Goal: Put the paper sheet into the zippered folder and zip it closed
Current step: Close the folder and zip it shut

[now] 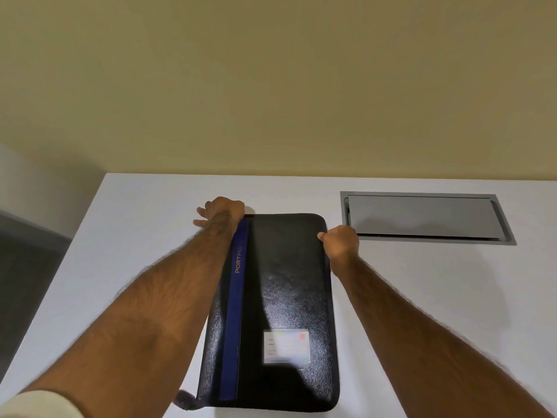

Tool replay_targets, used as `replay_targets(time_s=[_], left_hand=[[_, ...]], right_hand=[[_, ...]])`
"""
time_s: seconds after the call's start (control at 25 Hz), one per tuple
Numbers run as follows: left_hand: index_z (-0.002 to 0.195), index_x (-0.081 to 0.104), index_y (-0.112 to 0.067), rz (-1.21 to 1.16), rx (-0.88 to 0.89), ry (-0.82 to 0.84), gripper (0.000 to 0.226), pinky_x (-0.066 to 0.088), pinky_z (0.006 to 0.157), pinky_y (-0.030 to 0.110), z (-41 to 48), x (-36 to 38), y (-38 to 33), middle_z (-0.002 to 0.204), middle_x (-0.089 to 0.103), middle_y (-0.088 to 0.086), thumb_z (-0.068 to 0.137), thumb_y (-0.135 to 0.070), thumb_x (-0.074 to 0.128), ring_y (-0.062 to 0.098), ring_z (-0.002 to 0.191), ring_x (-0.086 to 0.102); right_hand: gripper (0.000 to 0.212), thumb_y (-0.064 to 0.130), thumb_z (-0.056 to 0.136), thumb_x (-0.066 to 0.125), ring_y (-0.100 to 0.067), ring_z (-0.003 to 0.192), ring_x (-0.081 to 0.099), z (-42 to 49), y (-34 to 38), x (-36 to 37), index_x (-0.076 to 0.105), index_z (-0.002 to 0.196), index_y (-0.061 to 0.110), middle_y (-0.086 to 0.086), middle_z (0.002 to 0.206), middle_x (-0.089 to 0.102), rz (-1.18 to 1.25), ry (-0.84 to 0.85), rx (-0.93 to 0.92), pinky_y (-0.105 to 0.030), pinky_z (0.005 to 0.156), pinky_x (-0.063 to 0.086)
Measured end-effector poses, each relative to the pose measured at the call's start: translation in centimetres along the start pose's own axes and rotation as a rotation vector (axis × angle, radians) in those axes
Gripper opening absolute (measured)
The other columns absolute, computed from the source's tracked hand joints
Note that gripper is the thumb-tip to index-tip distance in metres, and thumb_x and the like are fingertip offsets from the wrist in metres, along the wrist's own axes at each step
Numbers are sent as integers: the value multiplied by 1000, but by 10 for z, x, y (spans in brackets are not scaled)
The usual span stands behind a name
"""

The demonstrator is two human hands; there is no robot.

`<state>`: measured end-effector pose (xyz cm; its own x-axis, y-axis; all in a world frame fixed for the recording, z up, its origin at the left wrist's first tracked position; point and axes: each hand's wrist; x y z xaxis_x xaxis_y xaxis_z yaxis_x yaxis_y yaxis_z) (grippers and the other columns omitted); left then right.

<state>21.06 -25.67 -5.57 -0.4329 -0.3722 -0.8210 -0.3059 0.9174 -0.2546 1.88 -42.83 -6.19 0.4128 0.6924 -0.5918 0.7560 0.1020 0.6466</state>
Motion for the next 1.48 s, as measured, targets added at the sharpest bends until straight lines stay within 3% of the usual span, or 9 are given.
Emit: replay_targets(time_s=[0.16, 0.44, 0.52, 0.68, 0.76, 0.88, 1.12, 1.36, 1.48], left_hand=[[119, 59, -8, -26, -21, -51, 40, 20, 117, 54, 13, -7, 16, 140, 49, 15, 87, -31, 52, 36, 140, 33], [113, 64, 0, -265, 26, -213, 36, 48, 97, 43, 12, -2, 59, 122, 58, 15, 90, -27, 55, 36, 116, 56], [100, 69, -1, -357, 78, -226, 27, 52, 90, 42, 4, 1, 71, 111, 65, 17, 88, -19, 52, 39, 108, 61], [102, 69, -7, -236, 301, -231, 23, 50, 88, 46, -42, 13, 99, 111, 63, 18, 91, -17, 50, 41, 106, 59], [110, 62, -9, -182, 382, -241, 23, 49, 87, 48, -74, 27, 119, 113, 58, 18, 95, -20, 50, 41, 107, 56], [125, 55, -14, -209, 349, -226, 30, 48, 91, 48, -119, 42, 155, 117, 55, 15, 96, -22, 51, 38, 111, 53], [103, 61, -21, -309, 262, -157, 13, 50, 84, 44, -158, 51, 196, 98, 56, 7, 92, -19, 55, 33, 96, 57], [118, 67, -31, -459, 237, -73, 37, 58, 88, 45, -136, 42, 182, 99, 69, -1, 82, -26, 60, 22, 91, 69], [117, 71, -25, -539, 290, -72, 36, 59, 86, 39, -134, 20, 160, 96, 75, -5, 84, -15, 64, 15, 87, 72]], right_hand=[[42, 21, 93, 67, -12, 53, 50, 0, -1, 2, 50, 55, 13, 1, 59, 52, -47, -32, -28, -19, 49, 37], [42, 17, 98, 61, -22, 70, 60, 1, -3, 3, 50, 57, 14, -6, 69, 57, -103, -17, -113, -31, 71, 55], [34, 16, 99, 58, -17, 68, 57, -1, -3, 1, 53, 65, 12, -3, 69, 55, -185, 36, -150, -23, 67, 51], [38, 11, 93, 63, -15, 55, 48, -12, -8, 0, 51, 56, 11, -2, 57, 50, -91, 16, -127, -25, 61, 43], [26, 12, 90, 65, -17, 62, 56, -30, -18, 1, 57, 66, 11, -1, 64, 56, -41, 17, -103, -22, 59, 43], [6, 19, 87, 66, -20, 83, 62, -66, -40, 0, 65, 91, 15, 2, 86, 65, -70, 14, -97, -27, 73, 47], [37, 32, 80, 62, -20, 93, 67, -119, -89, 12, 65, 116, 27, 3, 108, 69, -108, 48, -51, -37, 85, 57], [41, 2, 84, 65, -18, 90, 65, -114, -75, 4, 63, 123, 14, -3, 118, 70, 75, 82, -16, -24, 77, 54], [34, 2, 86, 66, -23, 95, 67, -104, -62, -1, 64, 118, 14, -5, 115, 71, 130, 66, -40, -31, 82, 56]])
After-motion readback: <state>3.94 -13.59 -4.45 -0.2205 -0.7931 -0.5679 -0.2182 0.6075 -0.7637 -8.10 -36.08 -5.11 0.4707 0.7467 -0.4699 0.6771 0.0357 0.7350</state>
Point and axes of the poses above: each hand's wrist, its own z-axis towards the middle knuckle, its own x-axis out of the palm, y = z × x
